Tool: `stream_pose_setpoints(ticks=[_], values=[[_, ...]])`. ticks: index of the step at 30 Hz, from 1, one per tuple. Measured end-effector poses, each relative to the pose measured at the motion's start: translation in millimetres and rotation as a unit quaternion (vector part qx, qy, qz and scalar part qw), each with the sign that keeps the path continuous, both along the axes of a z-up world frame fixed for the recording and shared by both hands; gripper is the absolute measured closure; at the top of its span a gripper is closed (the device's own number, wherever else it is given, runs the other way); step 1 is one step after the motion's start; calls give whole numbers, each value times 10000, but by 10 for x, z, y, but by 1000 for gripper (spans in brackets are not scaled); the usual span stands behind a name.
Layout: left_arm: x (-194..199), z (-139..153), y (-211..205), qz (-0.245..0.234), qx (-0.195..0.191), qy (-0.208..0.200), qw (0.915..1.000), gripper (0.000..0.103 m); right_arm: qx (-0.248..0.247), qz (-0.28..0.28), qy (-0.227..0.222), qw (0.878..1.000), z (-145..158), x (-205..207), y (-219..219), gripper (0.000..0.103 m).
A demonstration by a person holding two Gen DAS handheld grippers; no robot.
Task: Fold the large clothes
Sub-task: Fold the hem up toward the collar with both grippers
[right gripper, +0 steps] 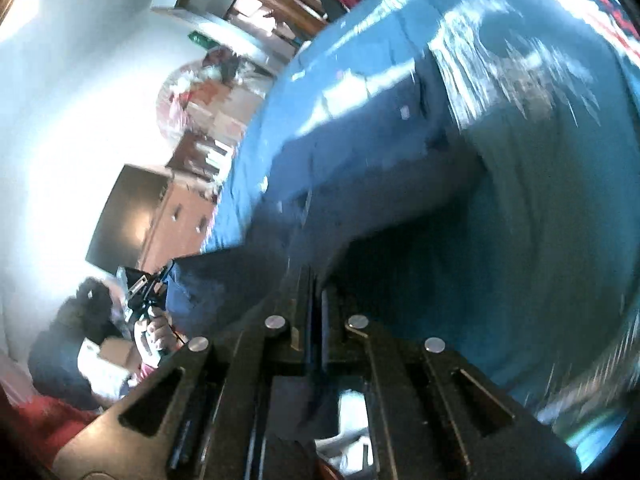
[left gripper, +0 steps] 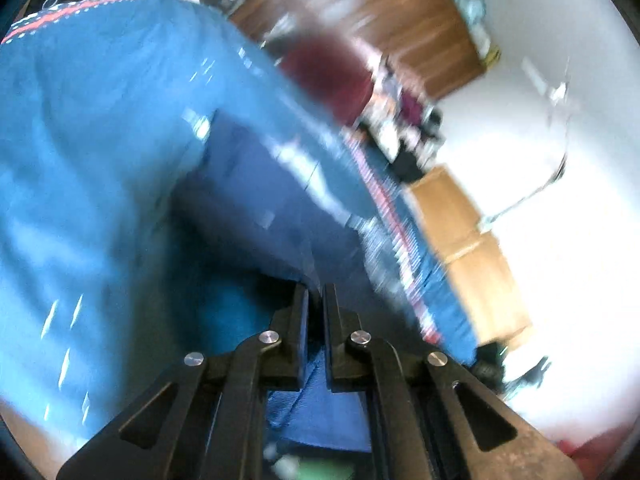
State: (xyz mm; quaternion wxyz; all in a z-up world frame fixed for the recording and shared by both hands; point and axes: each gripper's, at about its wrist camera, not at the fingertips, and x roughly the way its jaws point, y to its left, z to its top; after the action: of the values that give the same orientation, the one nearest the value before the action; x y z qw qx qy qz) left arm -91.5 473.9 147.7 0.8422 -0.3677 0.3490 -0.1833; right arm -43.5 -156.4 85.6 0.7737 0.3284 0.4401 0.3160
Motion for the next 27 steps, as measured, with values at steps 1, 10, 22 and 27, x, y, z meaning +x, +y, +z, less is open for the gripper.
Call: stream_pose_setpoints(ticks=[1,10,22,27], values=[[205,56,20,88,-80,-28,9999,99,97,-75,18,9999,69,305,-36,101],[2127,-487,405,1510,1105,1074,9764,103,-710,-401,730,9940,-422,2288,94,100],[1931,-715,549,1209,2367,1293,9553,67,-1431,203,266,9891,-682,2507,384,43],[1420,-686,375,-96,2430,1025,9645,65,-1581,645,15,9853,-662,2265,624,40]])
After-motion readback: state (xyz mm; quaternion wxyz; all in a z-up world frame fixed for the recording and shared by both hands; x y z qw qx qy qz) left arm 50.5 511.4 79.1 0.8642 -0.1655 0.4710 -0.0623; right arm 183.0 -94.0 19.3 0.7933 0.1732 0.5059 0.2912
